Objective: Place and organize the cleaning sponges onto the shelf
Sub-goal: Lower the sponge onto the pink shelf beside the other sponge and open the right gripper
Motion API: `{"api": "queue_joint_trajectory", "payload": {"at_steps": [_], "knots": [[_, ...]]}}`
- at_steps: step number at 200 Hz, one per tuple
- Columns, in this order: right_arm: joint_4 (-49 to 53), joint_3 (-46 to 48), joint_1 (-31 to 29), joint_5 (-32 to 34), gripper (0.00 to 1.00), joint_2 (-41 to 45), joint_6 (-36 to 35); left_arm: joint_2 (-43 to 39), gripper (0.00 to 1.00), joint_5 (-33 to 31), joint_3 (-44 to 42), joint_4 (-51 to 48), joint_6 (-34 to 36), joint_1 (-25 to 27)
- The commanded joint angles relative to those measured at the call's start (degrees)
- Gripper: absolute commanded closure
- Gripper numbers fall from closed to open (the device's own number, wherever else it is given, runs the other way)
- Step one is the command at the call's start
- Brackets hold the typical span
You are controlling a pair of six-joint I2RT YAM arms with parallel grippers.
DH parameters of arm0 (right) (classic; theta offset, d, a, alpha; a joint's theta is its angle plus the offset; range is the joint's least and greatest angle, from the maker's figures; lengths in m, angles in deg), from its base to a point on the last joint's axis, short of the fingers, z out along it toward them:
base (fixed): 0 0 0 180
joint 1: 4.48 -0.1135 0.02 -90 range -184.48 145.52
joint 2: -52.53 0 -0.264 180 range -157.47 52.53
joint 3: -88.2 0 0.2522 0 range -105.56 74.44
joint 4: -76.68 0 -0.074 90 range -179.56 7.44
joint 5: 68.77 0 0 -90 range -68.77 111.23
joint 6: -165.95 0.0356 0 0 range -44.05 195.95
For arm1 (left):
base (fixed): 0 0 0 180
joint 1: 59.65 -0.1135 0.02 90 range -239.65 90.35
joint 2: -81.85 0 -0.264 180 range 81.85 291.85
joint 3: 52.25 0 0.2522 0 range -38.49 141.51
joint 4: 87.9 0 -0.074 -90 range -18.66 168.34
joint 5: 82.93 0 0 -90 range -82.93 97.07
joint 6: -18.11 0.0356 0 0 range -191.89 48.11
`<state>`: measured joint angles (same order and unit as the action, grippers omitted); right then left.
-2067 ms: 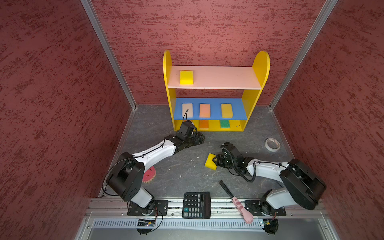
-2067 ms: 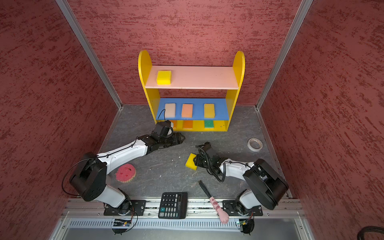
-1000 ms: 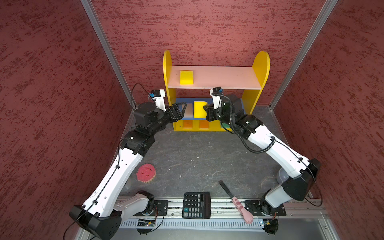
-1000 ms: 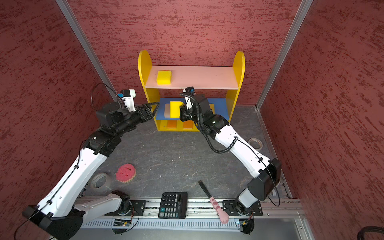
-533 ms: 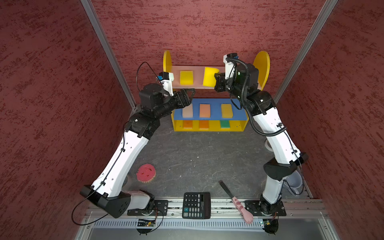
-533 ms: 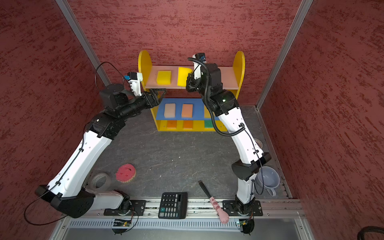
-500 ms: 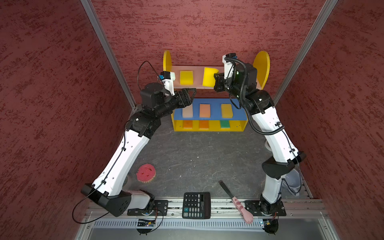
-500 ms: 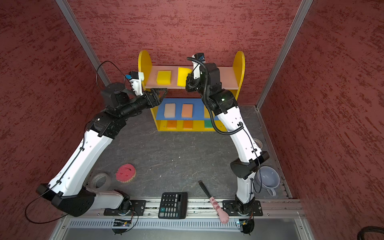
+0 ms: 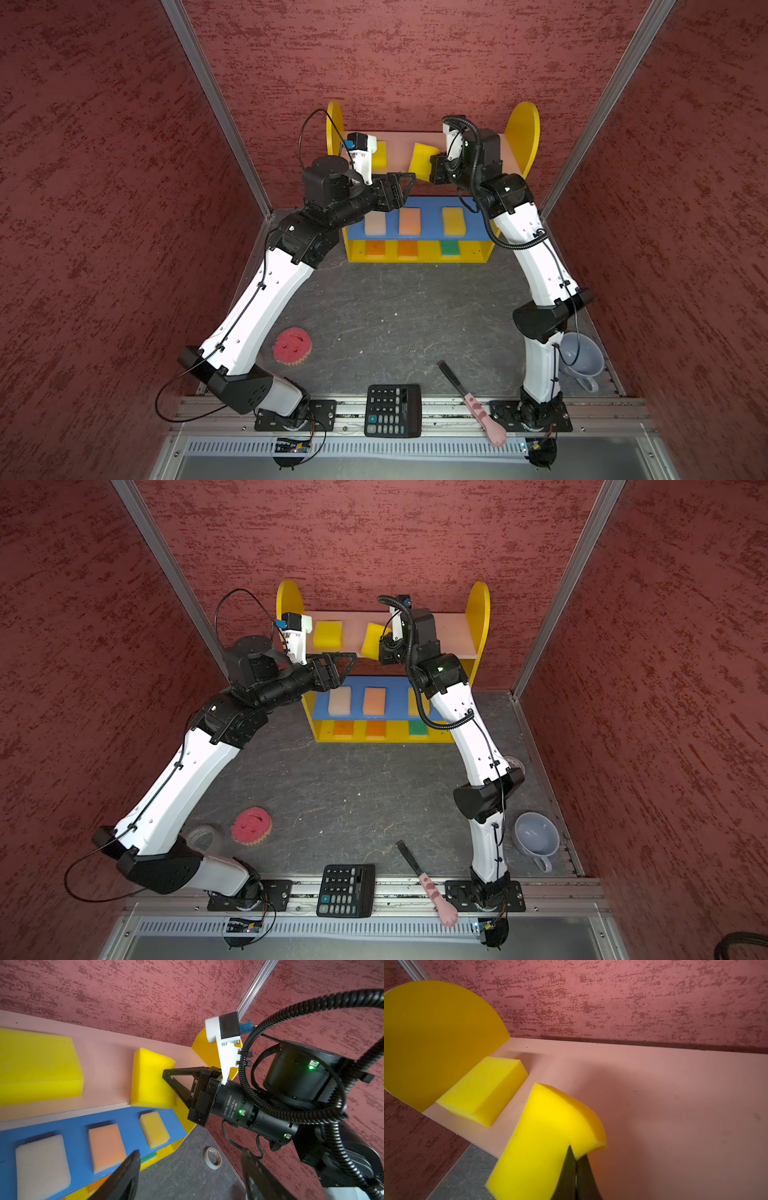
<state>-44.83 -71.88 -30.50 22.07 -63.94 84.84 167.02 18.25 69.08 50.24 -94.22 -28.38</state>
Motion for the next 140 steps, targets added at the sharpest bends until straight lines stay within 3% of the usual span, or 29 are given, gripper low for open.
{"api": "queue_joint_trajectory", "payload": {"at_steps": [1,103,140], "knots": [[-2.3,-1.5,1.3,-1.7,1.00,-1.3,0.5,2.4,0.25,-0.5,2.4,-0.4,1.3,0.5],[-4.7,-1.5,2.1,-1.7,1.00,-4.2,-3.2,12.6,0.25,1.0,10.6,0.0,-0.6,1.3],[-5.5,-1.5,2.2,-0.2,0.91,-4.6,-5.7,14.8,0.25,0.5,12.7,-0.2,-0.7,1.2]]}}
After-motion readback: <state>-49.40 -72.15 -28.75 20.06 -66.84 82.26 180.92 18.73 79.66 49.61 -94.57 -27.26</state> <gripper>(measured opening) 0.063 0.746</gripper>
